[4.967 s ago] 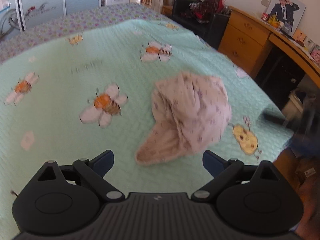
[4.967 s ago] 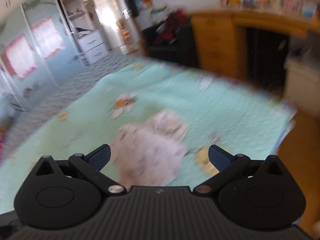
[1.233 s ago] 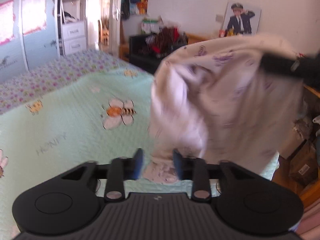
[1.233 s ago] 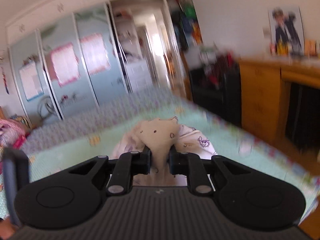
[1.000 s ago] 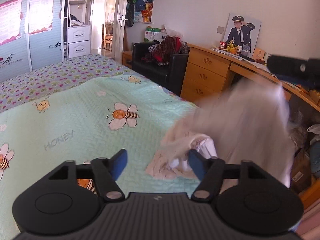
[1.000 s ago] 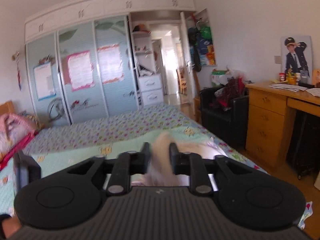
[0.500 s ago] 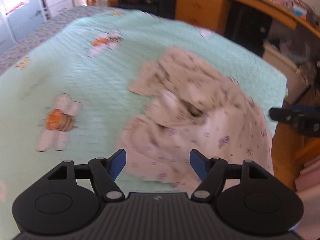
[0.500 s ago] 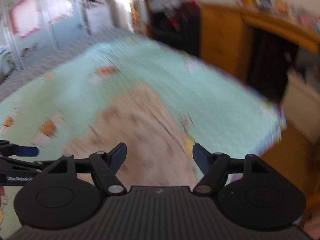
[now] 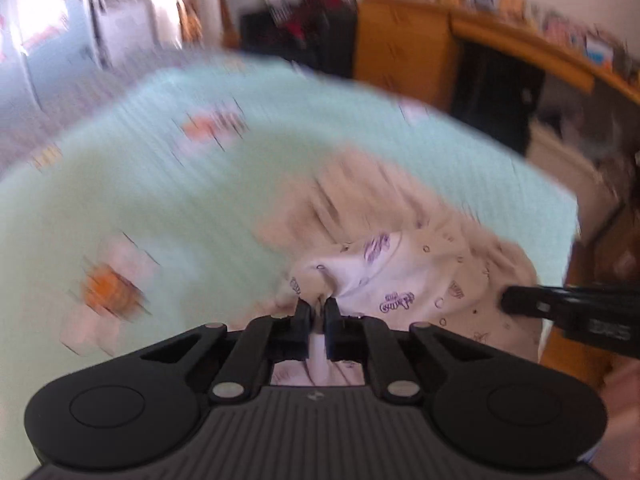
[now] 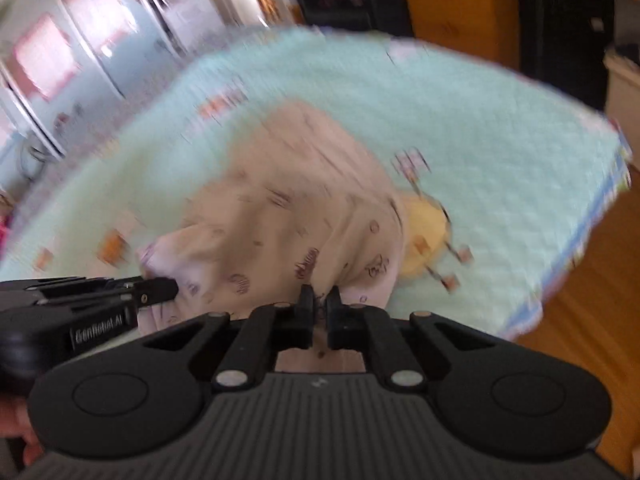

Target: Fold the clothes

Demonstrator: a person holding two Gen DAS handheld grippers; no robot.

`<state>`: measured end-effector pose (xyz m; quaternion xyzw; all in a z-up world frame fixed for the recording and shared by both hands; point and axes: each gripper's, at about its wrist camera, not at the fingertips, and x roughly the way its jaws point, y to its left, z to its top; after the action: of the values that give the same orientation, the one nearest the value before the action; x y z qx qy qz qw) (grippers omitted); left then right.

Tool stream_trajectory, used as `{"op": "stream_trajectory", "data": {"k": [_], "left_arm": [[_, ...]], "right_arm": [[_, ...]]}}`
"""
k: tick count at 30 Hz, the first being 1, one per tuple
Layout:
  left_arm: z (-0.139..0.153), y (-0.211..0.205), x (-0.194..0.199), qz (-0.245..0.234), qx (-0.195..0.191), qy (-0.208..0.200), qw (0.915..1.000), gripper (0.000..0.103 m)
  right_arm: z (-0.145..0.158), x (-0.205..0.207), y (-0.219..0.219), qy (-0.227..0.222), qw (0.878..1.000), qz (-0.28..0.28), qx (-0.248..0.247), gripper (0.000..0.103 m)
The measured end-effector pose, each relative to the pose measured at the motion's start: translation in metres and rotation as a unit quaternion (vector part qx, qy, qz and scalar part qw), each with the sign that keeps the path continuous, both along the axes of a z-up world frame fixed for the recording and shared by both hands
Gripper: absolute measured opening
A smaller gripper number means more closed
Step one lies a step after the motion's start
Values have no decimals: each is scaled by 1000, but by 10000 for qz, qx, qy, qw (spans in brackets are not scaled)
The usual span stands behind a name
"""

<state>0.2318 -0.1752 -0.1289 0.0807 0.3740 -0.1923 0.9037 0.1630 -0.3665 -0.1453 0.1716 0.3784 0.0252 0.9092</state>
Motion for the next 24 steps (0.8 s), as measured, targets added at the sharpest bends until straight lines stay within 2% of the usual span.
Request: {"op": "stream_trajectory", "data": {"k": [4, 9, 14, 17, 19, 20, 21, 22, 24], "left_arm": [[63, 45, -4, 306, -177, -602, 9976, 7], [142, 132, -28, 947, -401, -1300, 9862, 7], [202, 231, -71, 1695, -520, -1825, 9671, 7], [225, 288, -106, 2145, -381, -2056, 9541, 9], [231, 322, -127, 2530, -184, -2107, 9441, 13], [231, 339, -137, 2750, -65, -2086, 9385, 14], [231, 356, -146, 2968, 54, -2065, 9323, 30], [219, 372, -155, 3161, 97, -1913, 9292, 49], [194, 405, -174, 3541, 181, -1606, 9211, 58]], "right_arm": [[52, -5, 18, -646, 9975, 236, 155, 6], [137, -4, 87, -1426, 9843, 1033, 150, 6], [208, -4, 179, -2032, 9610, 1872, 76, 6], [243, -10, 233, -2287, 9450, 2333, 181, 6], [255, -15, 269, -2305, 9354, 2661, 316, 7], [258, -18, 288, -2301, 9306, 2825, 358, 10], [261, -22, 307, -2290, 9260, 2976, 379, 15], [258, -25, 326, -2248, 9229, 3105, 352, 22], [245, -35, 358, -2092, 9177, 3363, 311, 55]]}}
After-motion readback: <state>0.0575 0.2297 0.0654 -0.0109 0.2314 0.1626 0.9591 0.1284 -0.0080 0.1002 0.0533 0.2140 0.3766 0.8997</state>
